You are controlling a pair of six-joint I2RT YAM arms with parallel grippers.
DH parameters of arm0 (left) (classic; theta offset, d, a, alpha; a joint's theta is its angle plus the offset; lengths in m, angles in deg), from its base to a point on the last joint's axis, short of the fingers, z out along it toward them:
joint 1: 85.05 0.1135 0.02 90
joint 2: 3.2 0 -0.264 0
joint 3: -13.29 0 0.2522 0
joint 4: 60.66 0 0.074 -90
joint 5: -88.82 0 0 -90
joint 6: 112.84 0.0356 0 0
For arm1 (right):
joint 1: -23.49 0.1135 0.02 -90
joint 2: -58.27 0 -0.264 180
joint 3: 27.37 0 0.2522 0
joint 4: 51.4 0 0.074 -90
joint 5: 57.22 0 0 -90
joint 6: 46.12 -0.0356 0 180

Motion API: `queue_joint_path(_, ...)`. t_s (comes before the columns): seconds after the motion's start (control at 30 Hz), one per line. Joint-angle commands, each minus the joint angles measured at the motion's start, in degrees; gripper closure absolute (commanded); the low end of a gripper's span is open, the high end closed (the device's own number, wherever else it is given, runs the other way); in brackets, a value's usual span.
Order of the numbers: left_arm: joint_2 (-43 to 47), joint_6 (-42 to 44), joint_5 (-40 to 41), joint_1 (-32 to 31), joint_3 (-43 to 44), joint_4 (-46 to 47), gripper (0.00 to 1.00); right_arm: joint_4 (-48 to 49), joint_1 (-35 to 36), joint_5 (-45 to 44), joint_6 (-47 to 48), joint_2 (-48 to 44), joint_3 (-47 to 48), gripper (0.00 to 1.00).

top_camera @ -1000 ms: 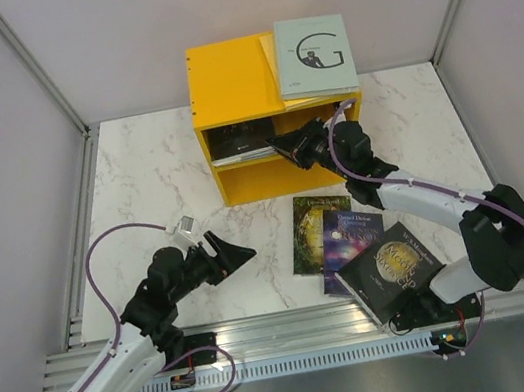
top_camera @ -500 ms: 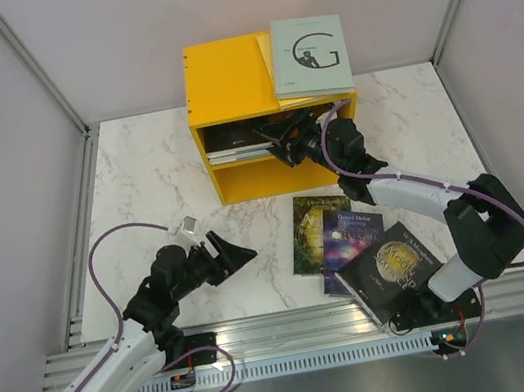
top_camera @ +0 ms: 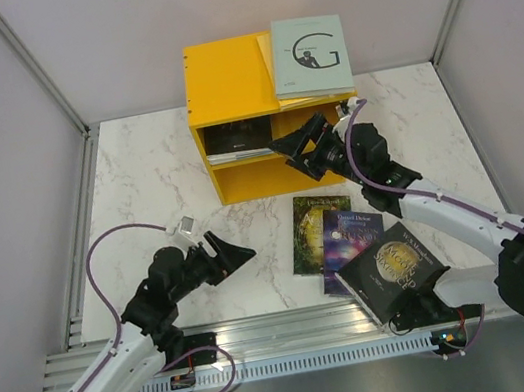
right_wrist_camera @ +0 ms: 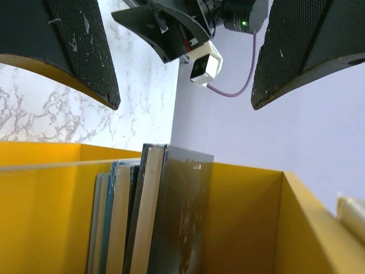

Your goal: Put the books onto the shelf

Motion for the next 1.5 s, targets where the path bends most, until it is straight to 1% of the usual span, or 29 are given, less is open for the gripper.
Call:
queue_joint_path(0.0,0.7,0.9,0.3,0.2,0.7,-0.1,0.17,-5.0,0.0,0.2,4.6,-3.9,-1.1,0.02)
queue_joint_path(0.03,0.8,1.0,-0.3,0.2,0.7,-0.2,0.17,-5.5,-0.1,0.5,5.2,-4.9,-2.0,0.02)
queue_joint_path(0.07,0.8,1.2,-0.7,0.2,0.7,-0.1,0.17,-6.4,-0.2,0.7,7.2,-7.9,-2.7,0.02)
queue_joint_path(0.13,0.0,2.2,-1.8,0.2,0.7,0.2,0.16,-12.3,-0.1,-0.4,9.8,-11.4,-4.9,0.02)
queue_joint_path(0.17,-0.6,2.5,-2.2,0.2,0.7,0.5,0.15,-18.0,0.0,-1.8,10.9,-16.0,-5.8,0.02)
queue_joint_path(0.23,-2.9,3.5,-4.3,0.1,0.8,2.5,0.14,-23.4,-0.1,-5.5,14.0,-20.8,-8.7,0.02)
queue_joint_path(0.27,-4.1,3.7,-5.4,0.0,0.8,3.3,0.13,-26.2,-0.1,-6.9,15.1,-25.6,-9.6,0.02)
queue_joint_path(0.3,-5.2,3.8,-6.3,-0.2,0.9,5.3,0.12,-32.1,-0.1,-8.1,15.9,-28.0,-11.8,0.02)
queue_joint_path(0.37,-9.2,3.9,-7.7,-1.9,1.2,9.6,0.12,-37.4,0.0,-11.9,15.9,-34.3,-14.5,0.02)
queue_joint_path(0.4,-10.8,3.9,-7.5,-3.0,1.9,10.8,0.11,-41.6,0.0,-12.7,15.5,-36.1,-17.7,0.02)
queue_joint_path(0.43,-13.0,3.7,-6.3,-5.8,2.4,13.5,0.11,-43.1,0.0,-13.4,12.9,-37.9,-19.8,0.03)
queue_joint_path(0.47,-17.0,3.7,-5.4,-7.4,2.9,15.0,0.11,-43.8,-0.1,-13.1,11.7,-40.9,-22.0,0.03)
queue_joint_path(0.5,-19.8,3.5,-4.5,-9.2,4.3,16.5,0.11,-43.9,-0.1,-12.7,10.5,-42.2,-26.1,0.04)
queue_joint_path(0.53,-22.3,3.0,-3.6,-12.6,5.2,18.3,0.12,-44.1,-0.1,-12.3,8.8,-43.3,-27.8,0.05)
queue_joint_path(0.57,-24.8,2.7,-3.5,-14.0,6.2,21.4,0.13,-44.0,-0.1,-12.0,8.0,-44.6,-29.2,0.05)
queue_joint_path(0.6,-29.7,2.1,-3.7,-15.2,7.3,23.9,0.14,-43.8,-0.1,-11.9,7.7,-45.0,-31.3,0.06)
queue_joint_path(0.63,-31.4,-0.1,-3.6,-16.7,7.3,26.6,0.16,-44.0,-0.1,-12.0,7.5,-45.2,-32.0,0.05)
queue_joint_path(0.67,-33.5,-1.2,-3.7,-17.1,6.6,32.6,0.16,-44.0,-0.1,-12.1,7.6,-45.0,-32.6,0.05)
queue_joint_path(0.7,-36.4,-2.1,-3.8,-17.9,6.5,35.0,0.16,-43.9,0.0,-12.0,7.7,-44.8,-33.3,0.06)
queue_joint_path(0.77,-39.7,-2.8,-4.6,-19.0,8.3,37.7,0.16,-44.0,-0.1,-12.1,7.9,-43.7,-34.0,0.06)
queue_joint_path(0.8,-42.6,-2.5,-4.6,-20.4,9.2,38.2,0.16,-43.8,-0.1,-12.0,8.0,-43.3,-34.4,0.06)
queue_joint_path(0.9,-47.4,-3.1,-4.3,-23.2,12.3,40.7,0.16,-43.0,-0.1,-11.6,7.8,-42.3,-35.8,0.06)
queue_joint_path(0.97,-52.0,-3.6,-3.5,-24.3,14.2,41.4,0.17,-41.7,-0.1,-11.1,7.3,-42.6,-36.8,0.07)
queue_joint_path(1.07,-58.7,-5.2,-4.1,-25.7,16.2,45.4,0.19,-40.0,-0.1,-9.8,6.5,-43.3,-39.5,0.07)
queue_joint_path(1.1,-60.4,-6.3,-5.0,-26.1,16.6,48.1,0.19,-39.8,-0.1,-9.5,6.3,-43.6,-39.9,0.07)
queue_joint_path(1.13,-63.7,-6.8,-5.4,-26.2,16.9,49.4,0.2,-39.6,-0.1,-9.4,6.3,-44.0,-40.3,0.07)
queue_joint_path(1.33,-72.2,-9.3,-5.6,-27.3,19.7,54.1,0.22,-39.3,0.0,-9.2,5.9,-45.1,-41.7,0.07)
queue_joint_path(1.43,-76.5,-11.7,-6.6,-27.8,20.4,57.8,0.31,-39.1,-0.1,-9.4,5.8,-45.2,-42.1,0.07)
queue_joint_path(1.47,-77.4,-12.4,-6.9,-27.9,20.6,61.1,0.34,-38.7,-0.1,-9.3,5.8,-45.1,-42.4,0.07)
